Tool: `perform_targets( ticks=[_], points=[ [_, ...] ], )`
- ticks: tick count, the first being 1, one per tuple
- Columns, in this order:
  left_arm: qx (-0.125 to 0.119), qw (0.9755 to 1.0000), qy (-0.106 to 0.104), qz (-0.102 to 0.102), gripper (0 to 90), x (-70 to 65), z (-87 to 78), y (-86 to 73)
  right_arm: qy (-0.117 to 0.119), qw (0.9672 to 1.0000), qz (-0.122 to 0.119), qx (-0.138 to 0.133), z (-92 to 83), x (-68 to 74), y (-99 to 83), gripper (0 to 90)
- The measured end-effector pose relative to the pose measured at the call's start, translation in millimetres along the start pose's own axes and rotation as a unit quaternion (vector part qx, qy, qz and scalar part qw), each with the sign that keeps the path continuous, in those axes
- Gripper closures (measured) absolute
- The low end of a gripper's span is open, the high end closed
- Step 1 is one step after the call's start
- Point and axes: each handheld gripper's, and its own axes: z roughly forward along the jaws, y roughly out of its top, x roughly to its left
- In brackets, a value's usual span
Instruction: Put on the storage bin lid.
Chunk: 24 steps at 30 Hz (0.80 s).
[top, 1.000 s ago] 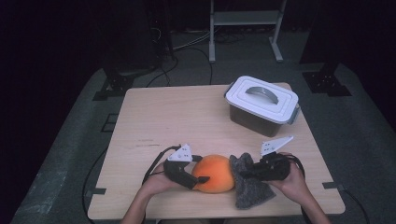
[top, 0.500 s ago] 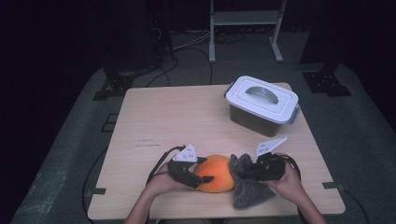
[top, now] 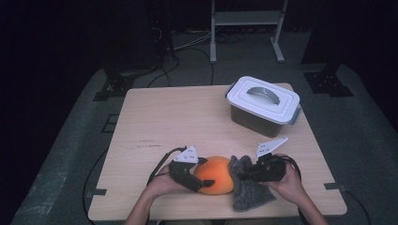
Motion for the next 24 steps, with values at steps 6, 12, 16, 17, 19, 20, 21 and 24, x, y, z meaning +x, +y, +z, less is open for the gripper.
perform_targets(
  ticks=[6, 12, 16, 17, 19, 20, 21, 24],
  points=[
    [-0.028, 0.9989, 0.026, 0.027, 42.9, -3.5, -4.0, 4.1, -0.003, 0.9997, 0.02, -0.014, -7.5, -10.9, -6.1, 77.6],
    [-0.063, 0.9945, 0.059, 0.06, 44.2, -7.4, 2.6, 12.3, -0.015, 0.9976, 0.011, -0.067, -23.4, -7.0, 7.2, 78.1],
    [-0.047, 0.9967, 0.042, 0.052, 24.2, -8.3, 0.5, 14.2, -0.001, 0.9996, 0.015, -0.023, -3.5, -9.8, 3.2, 77.6],
    [-0.051, 0.9969, 0.039, 0.045, 24.2, -8.0, -0.9, 15.0, -0.001, 0.9996, 0.015, -0.023, -3.5, -9.8, 3.2, 77.6],
    [-0.057, 0.997, 0.044, 0.026, 17.4, -6.1, -2.6, 16.6, 0.003, 0.9998, 0.011, -0.018, 0.3, -6.8, 3.2, 77.6],
    [-0.041, 0.9977, 0.052, 0.016, 14.3, -3.7, -0.4, 16.4, 0.006, 0.9998, 0.005, -0.017, 1.8, -4.4, 4.1, 77.6],
    [-0.032, 0.998, 0.052, 0.013, 13.0, -2.3, 1.2, 15.1, 0.009, 0.9999, -0.002, -0.012, 3.6, -0.2, 5.3, 77.6],
    [-0.023, 0.9992, 0.032, -0.006, 16.0, 1.7, 6.0, 8.2, 0.007, 0.9999, -0.006, -0.005, 4.0, 2.0, 5.0, 77.6]
  ],
)
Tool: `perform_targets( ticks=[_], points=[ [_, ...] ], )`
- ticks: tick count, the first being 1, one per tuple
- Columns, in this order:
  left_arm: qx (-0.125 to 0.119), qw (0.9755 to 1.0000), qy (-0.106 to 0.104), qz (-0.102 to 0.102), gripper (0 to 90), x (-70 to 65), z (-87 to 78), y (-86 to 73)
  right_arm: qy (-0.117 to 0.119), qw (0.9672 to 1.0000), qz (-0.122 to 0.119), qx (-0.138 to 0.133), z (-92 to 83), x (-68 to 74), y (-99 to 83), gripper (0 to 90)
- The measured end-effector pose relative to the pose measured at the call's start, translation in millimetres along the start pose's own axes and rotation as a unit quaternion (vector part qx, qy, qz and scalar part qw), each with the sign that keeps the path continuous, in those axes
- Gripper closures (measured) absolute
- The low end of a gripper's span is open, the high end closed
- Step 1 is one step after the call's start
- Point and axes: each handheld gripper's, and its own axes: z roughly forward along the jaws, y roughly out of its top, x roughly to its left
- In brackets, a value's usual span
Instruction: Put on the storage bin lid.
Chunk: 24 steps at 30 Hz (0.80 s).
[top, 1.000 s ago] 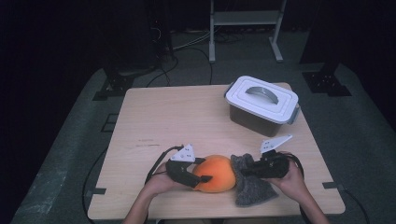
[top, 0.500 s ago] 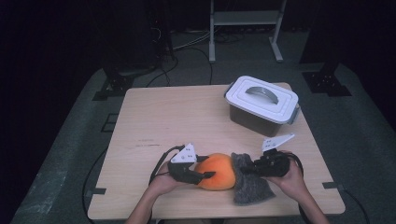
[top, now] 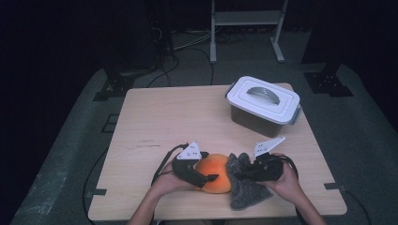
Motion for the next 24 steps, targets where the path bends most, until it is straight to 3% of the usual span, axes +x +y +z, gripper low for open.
perform_targets(
  ticks=[2, 7, 10, 13, 16, 17, 20, 22, 24],
  points=[
    [0.001, 1.0, -0.003, 0.003, 21.2, 0.4, -0.8, -2.0, -0.002, 1.0, 0.004, 0.006, -1.0, -2.8, -2.8, 77.7],
    [-0.002, 0.9999, -0.011, 0.008, 20.4, 1.2, -3.0, -5.4, -0.027, 0.9988, 0.025, 0.031, -2.4, -14.6, -13.7, 77.7],
    [-0.001, 0.9998, -0.011, 0.014, 16.1, 0.3, -2.7, -5.2, -0.026, 0.9992, 0.027, 0.015, -9.7, -16.1, -12.5, 77.8],
    [0.004, 0.9998, -0.01, 0.014, 10.1, 1.4, -0.4, -4.9, -0.012, 0.9994, 0.017, -0.029, -16.2, -10.5, -4.6, 77.8],
    [0.002, 0.9998, -0.017, 0.0, 8.3, 3.8, 0.0, -7.1, -0.012, 0.9998, 0.007, -0.01, -6.9, -6.6, -2.6, 77.5],
    [0.008, 0.9997, -0.021, 0.011, 11.2, 2.8, -0.6, -7.8, -0.007, 0.9999, 0.01, -0.002, -2.7, -7.2, -3.9, 77.5],
    [0.011, 0.9992, -0.003, 0.038, 28.3, -2.5, -2.7, -5.7, -0.008, 0.9999, 0.01, 0.003, -3.7, -5.7, -2.3, 77.8],
    [-0.001, 0.9986, 0.004, 0.053, 38.6, -5.5, -4.1, -2.8, -0.017, 0.9998, 0.002, -0.007, -8.9, -2.9, 0.7, 78.2],
    [-0.016, 0.9975, 0.014, 0.068, 41.4, -9.8, -3.3, 1.6, -0.022, 0.9995, -0.005, -0.021, -14.1, 1.6, 4.9, 78.3]
  ],
)
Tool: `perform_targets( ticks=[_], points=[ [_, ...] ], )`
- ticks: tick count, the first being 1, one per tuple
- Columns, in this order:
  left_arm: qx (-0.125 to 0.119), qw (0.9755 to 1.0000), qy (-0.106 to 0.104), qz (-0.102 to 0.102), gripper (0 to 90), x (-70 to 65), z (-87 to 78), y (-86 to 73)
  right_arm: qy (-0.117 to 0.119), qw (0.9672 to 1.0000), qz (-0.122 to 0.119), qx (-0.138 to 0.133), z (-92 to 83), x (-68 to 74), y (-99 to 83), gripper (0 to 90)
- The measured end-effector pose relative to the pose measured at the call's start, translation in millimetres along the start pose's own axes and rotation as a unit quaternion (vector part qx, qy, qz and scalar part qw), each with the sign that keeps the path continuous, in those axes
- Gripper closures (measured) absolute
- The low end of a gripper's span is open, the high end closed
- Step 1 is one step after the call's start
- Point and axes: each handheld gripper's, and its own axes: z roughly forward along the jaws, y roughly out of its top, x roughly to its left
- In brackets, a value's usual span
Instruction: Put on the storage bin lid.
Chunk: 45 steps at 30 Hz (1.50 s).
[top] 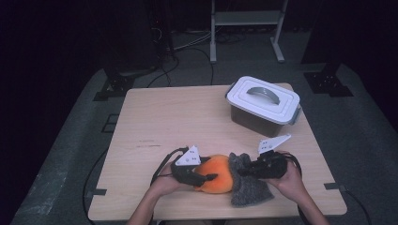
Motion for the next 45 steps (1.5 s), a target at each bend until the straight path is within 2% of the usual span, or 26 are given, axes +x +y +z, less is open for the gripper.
perform_targets(
  ticks=[3, 4, 7, 8, 10, 12, 13, 15, 18, 20, 21, 24, 27, 30, 32, 38, 41, 45],
  points=[
    [-0.016, 0.999, 0.029, 0.031, 41.8, -6.9, 4.3, 6.3, -0.015, 0.9997, -0.013, -0.016, -4.9, 7.5, 7.7, 78.2],
    [-0.023, 0.9986, 0.033, 0.035, 41.1, -8.1, 6.1, 6.6, -0.02, 0.9994, -0.015, -0.022, -5.7, 9.7, 9.4, 78.2],
    [-0.008, 0.9989, 0.023, 0.039, 35.1, -7.8, 10.2, 3.5, -0.025, 0.9993, -0.018, -0.022, -4.2, 12.5, 11.4, 78.1],
    [-0.007, 0.999, 0.023, 0.037, 31.1, -7.5, 11.3, 2.1, -0.022, 0.9995, -0.018, -0.016, -2.1, 12.1, 10.7, 78.0],
    [-0.002, 0.9998, 0.015, 0.015, 18.8, -4.5, 11.3, 2.5, -0.016, 0.9997, -0.015, 0.004, 5.0, 9.5, 7.1, 78.0],
    [0.007, 0.9998, 0.019, -0.004, 12.2, -1.8, 11.7, 2.8, -0.006, 0.9999, -0.006, 0.01, 7.0, 5.1, 3.3, 78.0],
    [0.012, 0.9996, 0.014, -0.02, 10.5, -0.5, 12.6, 1.8, -0.002, 0.9999, -0.003, 0.011, 6.6, 3.2, 1.9, 78.0],
    [0.014, 0.9994, 0.011, -0.028, 13.3, 0.5, 12.8, -1.4, -0.004, 0.9997, 0.003, 0.022, 4.0, 0.1, -1.4, 77.9],
    [0.015, 0.9997, 0.012, -0.014, 22.8, -1.5, 11.5, -0.6, -0.012, 0.9995, 0.003, 0.028, -1.9, -0.5, -2.0, 78.0],
    [0.013, 0.9998, 0.013, -0.003, 24.5, -5.4, 12.3, 1.3, -0.016, 0.9997, -0.003, 0.017, -7.5, 3.3, 2.6, 78.2],
    [0.013, 0.9998, 0.015, 0.01, 24.9, -8.6, 13.0, 3.3, -0.017, 0.9998, -0.008, 0.007, -10.8, 6.7, 6.3, 78.3],
    [0.011, 0.9994, 0.017, 0.028, 24.8, -15.1, 15.5, 7.9, -0.018, 0.9994, -0.027, -0.013, -15.4, 19.8, 18.7, 78.4],
    [0.016, 0.999, 0.005, 0.043, 23.4, -20.2, 17.5, 9.8, -0.018, 0.9989, -0.042, -0.008, -6.6, 28.9, 24.4, 78.3],
    [0.02, 0.9983, 0.003, 0.055, 23.2, -22.4, 17.7, 8.2, -0.015, 0.999, -0.041, 0.008, 5.7, 28.0, 20.5, 78.3],
    [0.016, 0.9986, 0.0, 0.05, 23.5, -21.1, 17.4, 6.9, -0.01, 0.9993, -0.036, 0.006, 5.7, 25.5, 18.5, 78.4],
    [0.019, 0.9995, 0.0, 0.026, 23.5, -12.6, 14.5, -1.0, -0.012, 0.9996, -0.022, 0.014, 1.4, 15.1, 8.7, 78.3],
    [0.021, 0.9998, -0.001, 0.004, 23.5, -6.3, 11.7, -6.7, -0.02, 0.9996, -0.009, 0.017, -0.6, 6.9, 2.0, 78.3],
    [0.023, 0.9996, -0.007, -0.016, 23.5, 1.8, 7.4, -12.8, -0.019, 0.9996, 0.011, 0.018, -0.7, -2.4, -6.6, 78.2]
  ],
)
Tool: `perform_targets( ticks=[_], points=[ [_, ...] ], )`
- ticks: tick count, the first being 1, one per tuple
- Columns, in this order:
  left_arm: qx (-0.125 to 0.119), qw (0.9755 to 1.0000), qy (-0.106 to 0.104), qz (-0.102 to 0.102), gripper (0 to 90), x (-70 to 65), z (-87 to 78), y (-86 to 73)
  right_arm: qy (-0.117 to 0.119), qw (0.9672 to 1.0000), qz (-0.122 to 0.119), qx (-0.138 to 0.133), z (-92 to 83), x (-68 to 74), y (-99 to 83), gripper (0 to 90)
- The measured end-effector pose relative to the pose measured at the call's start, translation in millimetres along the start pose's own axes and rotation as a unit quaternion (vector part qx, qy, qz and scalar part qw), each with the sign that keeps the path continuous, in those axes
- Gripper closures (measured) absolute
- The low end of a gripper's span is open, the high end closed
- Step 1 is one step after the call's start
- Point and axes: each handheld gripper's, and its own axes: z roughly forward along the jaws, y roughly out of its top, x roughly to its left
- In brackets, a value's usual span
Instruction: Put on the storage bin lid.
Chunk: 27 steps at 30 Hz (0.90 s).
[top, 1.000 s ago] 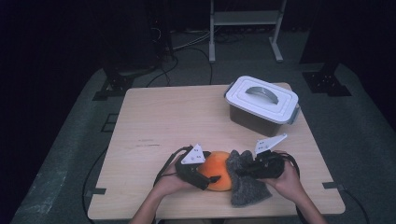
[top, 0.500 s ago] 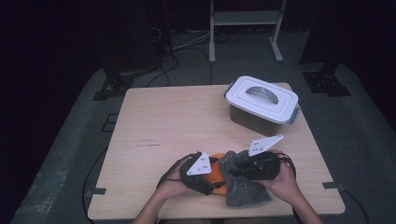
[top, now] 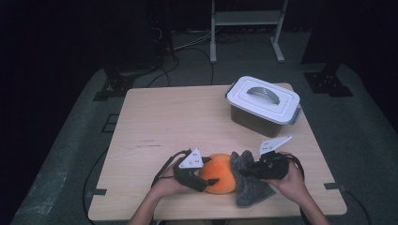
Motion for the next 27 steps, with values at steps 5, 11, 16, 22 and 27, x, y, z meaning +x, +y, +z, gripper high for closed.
perform_targets(
  ticks=[5, 11, 16, 22, 27],
  points=[
    [-0.006, 0.9997, -0.009, -0.024, 23.2, 7.4, -3.6, -7.6, -0.002, 0.9995, 0.025, 0.016, 3.7, -12.9, -12.7, 78.0],
    [-0.005, 0.9994, -0.012, -0.032, 22.6, 10.4, -7.2, -11.5, -0.006, 0.9991, 0.04, 0.013, -0.9, -18.6, -17.3, 78.0],
    [-0.005, 0.9991, -0.017, -0.039, 21.5, 13.3, -8.0, -14.0, 0.013, 0.9993, 0.034, 0.006, 1.4, -15.1, -15.4, 77.6],
    [-0.004, 0.9989, -0.016, -0.043, 21.0, 13.3, -8.4, -14.0, 0.011, 0.9985, 0.048, 0.023, 4.0, -22.7, -20.7, 77.6],
    [-0.004, 0.9995, -0.013, -0.028, 19.9, 6.9, -3.4, -8.5, 0.013, 0.9988, 0.036, -0.03, -10.6, -15.4, -8.8, 77.6]
  ],
)
